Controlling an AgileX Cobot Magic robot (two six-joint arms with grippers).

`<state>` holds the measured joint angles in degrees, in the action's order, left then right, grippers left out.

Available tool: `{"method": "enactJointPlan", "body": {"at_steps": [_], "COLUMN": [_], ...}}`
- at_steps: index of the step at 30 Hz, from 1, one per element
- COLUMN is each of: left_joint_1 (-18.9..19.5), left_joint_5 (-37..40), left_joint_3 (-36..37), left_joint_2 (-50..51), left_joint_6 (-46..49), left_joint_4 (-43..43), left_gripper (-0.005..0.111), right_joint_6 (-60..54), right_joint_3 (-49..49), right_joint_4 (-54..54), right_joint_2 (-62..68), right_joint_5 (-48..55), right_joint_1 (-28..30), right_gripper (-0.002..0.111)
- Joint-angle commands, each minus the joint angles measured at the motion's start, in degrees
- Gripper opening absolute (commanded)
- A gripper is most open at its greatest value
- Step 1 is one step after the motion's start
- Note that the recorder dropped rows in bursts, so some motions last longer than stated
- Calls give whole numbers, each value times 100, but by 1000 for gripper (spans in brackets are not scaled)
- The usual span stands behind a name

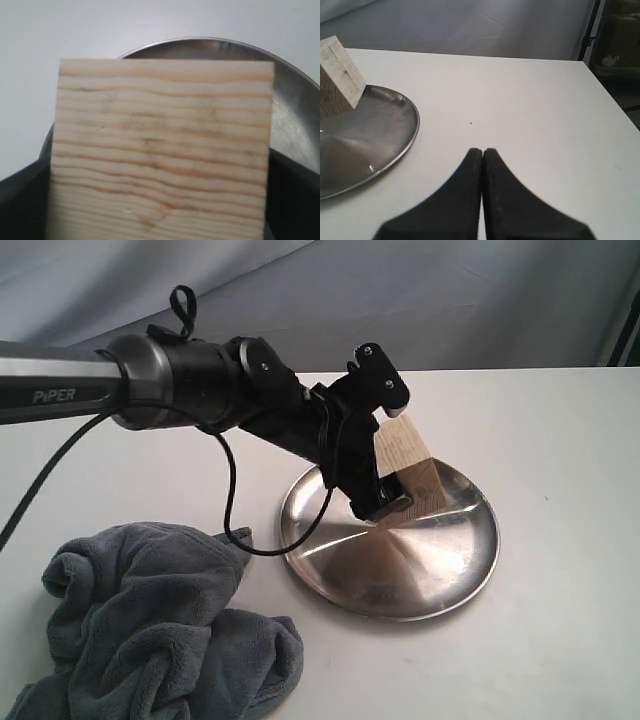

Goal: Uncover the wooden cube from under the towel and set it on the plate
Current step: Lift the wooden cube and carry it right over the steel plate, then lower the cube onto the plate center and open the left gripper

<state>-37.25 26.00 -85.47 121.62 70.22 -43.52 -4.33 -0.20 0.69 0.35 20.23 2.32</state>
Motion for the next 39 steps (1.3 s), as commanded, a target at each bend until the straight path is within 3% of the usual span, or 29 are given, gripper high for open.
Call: {"method": "enactJointPlan", "body": {"at_steps": [1, 8, 29, 35, 37, 39], "left_joint_1": [-37, -37, -37, -37, -37, -37], "left_joint_5": [294, 613, 705, 741, 730, 741], "left_joint_3": [-473, -762, -821, -821, -821, -821], "left_joint_2": [240, 585, 573, 573, 573, 573], "left_joint_6": [-1092, -2662, -2609, -2609, -2609, -2609], "left_joint_4": [823, 2535, 2543, 2543, 2543, 2543], "left_gripper": [0, 0, 2, 19, 30, 49], "right_joint_6": [7, 7, 7, 7, 7, 7], "right_joint_3": [20, 20, 20, 20, 20, 20], "right_joint_4": [-14, -14, -14, -14, -14, -14], "right_joint_2": [-35, -35, -35, -35, -35, -35], "right_joint_5": [-33, -33, -33, -33, -33, -33], "right_joint_1": [-22, -22, -22, -22, -22, -22], "right_gripper": [0, 0, 0, 0, 0, 0]}}
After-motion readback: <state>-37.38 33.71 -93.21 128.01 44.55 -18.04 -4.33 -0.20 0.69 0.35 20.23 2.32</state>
